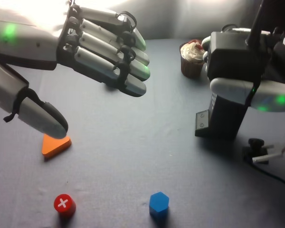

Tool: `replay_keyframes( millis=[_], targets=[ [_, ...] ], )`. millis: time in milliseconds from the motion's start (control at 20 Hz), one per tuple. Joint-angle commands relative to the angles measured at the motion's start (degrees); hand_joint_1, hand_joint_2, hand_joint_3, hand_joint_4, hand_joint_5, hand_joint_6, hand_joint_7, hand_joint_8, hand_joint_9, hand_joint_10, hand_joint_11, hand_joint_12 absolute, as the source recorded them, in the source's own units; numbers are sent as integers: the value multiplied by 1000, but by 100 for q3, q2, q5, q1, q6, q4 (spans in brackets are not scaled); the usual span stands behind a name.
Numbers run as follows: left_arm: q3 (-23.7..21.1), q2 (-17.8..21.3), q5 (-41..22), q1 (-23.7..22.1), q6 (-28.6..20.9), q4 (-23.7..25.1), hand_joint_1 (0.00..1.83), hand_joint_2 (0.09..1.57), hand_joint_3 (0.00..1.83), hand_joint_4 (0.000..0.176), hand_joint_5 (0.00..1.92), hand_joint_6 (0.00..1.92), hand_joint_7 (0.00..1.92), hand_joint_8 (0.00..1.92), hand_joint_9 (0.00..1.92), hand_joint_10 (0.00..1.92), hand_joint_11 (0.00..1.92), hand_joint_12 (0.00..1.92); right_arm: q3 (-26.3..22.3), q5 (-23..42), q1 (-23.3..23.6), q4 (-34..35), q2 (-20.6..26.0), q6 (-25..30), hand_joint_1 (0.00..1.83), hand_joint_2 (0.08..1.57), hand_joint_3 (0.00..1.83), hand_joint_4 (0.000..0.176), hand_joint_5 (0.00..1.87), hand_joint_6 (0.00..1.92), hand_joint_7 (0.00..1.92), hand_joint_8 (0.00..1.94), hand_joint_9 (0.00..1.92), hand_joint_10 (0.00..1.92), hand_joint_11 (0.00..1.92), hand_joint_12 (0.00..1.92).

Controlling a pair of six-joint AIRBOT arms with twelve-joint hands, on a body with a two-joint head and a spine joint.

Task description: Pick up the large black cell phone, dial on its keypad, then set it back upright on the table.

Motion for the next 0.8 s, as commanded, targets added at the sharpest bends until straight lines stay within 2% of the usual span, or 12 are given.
replay_keyframes(
  millis=[0,50,150,250,350,450,550,750],
  targets=[
    [24,45,-244,-175,100,-635,26,1181,0,0,387,2,368,2,326,3,0,729,23,905,-15,20,33,131,1374,1117,0,0,901,1036,950,1010,964,1142,876,1117],
    [38,39,-245,-172,92,-639,37,1175,0,0,390,2,372,2,331,3,0,749,22,942,-55,20,19,131,1484,1101,0,0,924,932,958,944,992,976,834,1546],
    [29,28,-225,-143,-42,-566,47,1171,0,0,391,2,377,3,334,4,0,761,3,952,-108,20,10,130,1487,1103,0,0,920,930,955,950,985,987,817,1570],
    [27,27,-172,-88,-67,-539,36,1176,0,0,391,0,366,0,330,3,0,734,-13,958,-141,19,6,130,1491,1089,0,0,958,874,1015,842,1016,963,814,1561],
    [38,25,-116,-38,-53,-704,35,1173,0,0,395,1,367,0,334,4,0,751,5,975,-141,20,-14,130,1491,1088,0,0,953,879,1012,839,1024,954,821,1556],
    [72,-24,-6,31,-22,-781,0,1181,3,0,387,0,360,0,328,0,0,761,9,1005,-147,20,-33,130,1490,1093,1,0,920,909,976,888,1032,949,839,1551],
    [82,-38,167,31,3,-647,16,1187,2,0,380,1,373,4,344,5,0,751,22,1050,-175,20,-53,130,1472,1093,3,0,935,883,966,940,1020,973,851,1488],
    [67,-53,293,80,59,-643,0,1191,3,0,378,0,366,0,340,2,0,750,4,1166,-255,24,-59,129,1490,1097,0,0,934,886,962,949,1005,961,835,1555]
  ],
)
